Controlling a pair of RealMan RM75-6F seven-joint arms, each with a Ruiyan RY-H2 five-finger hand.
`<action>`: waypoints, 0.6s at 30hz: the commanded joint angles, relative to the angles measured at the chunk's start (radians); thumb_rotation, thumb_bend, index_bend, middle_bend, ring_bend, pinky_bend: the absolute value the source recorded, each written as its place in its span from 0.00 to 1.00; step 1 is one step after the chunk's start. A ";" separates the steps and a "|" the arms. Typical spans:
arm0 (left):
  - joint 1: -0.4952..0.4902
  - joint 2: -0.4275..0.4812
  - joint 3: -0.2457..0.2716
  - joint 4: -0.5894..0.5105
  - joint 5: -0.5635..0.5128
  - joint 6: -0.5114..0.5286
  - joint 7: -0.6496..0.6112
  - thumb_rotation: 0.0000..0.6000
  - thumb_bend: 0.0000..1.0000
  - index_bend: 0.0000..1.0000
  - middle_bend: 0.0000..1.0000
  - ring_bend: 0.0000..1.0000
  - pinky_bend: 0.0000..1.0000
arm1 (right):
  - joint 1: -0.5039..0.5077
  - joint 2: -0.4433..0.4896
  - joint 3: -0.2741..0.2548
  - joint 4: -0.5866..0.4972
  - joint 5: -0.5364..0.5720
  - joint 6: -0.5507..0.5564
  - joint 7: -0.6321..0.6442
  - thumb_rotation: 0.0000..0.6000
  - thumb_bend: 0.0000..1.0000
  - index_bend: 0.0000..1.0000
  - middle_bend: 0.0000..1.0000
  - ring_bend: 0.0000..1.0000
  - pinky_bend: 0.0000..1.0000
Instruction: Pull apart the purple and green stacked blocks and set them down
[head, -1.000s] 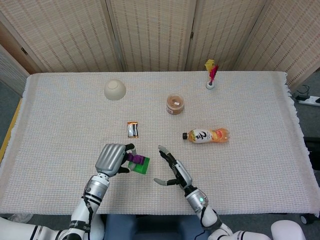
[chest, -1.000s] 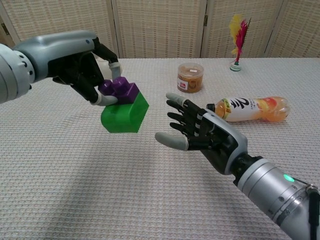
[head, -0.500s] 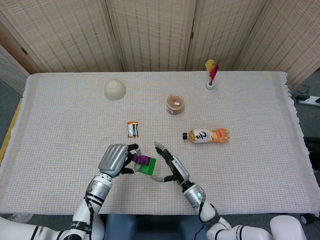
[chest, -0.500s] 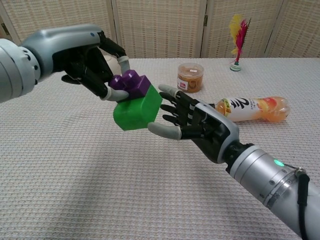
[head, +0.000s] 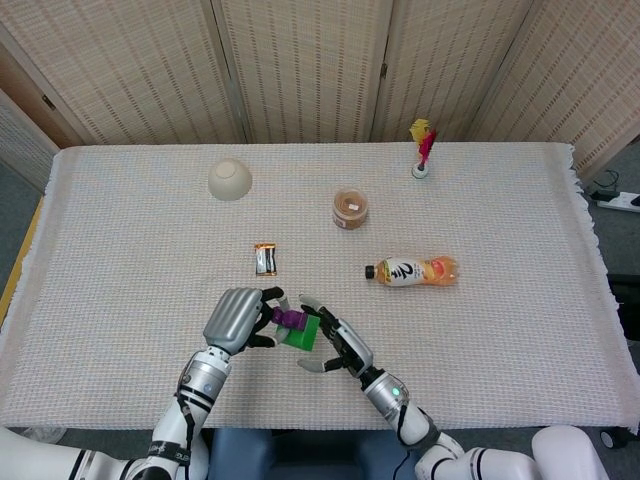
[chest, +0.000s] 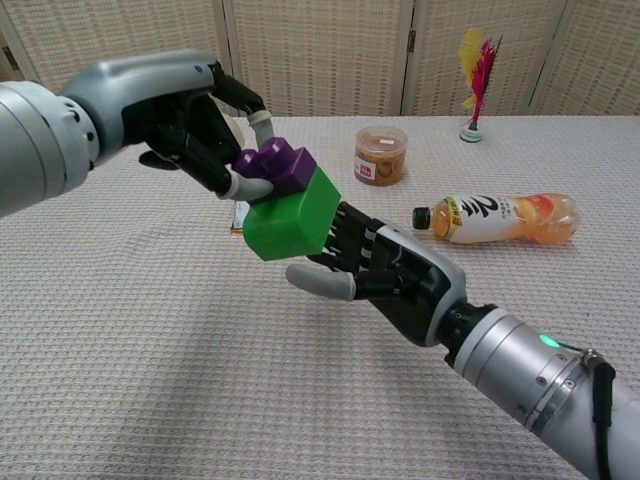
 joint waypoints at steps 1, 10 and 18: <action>-0.001 -0.002 0.001 0.002 -0.002 -0.001 -0.001 1.00 0.43 0.82 1.00 1.00 1.00 | 0.004 -0.005 -0.005 0.007 -0.003 0.004 0.008 1.00 0.24 0.07 0.00 0.00 0.00; -0.001 -0.017 0.006 0.005 0.010 -0.001 -0.014 1.00 0.43 0.82 1.00 1.00 1.00 | 0.004 -0.021 -0.001 0.012 0.006 0.027 0.019 1.00 0.24 0.11 0.00 0.03 0.00; 0.002 -0.022 0.006 0.006 0.012 -0.004 -0.029 1.00 0.43 0.82 1.00 1.00 1.00 | 0.000 -0.041 0.002 0.017 0.022 0.037 0.028 1.00 0.24 0.26 0.05 0.10 0.05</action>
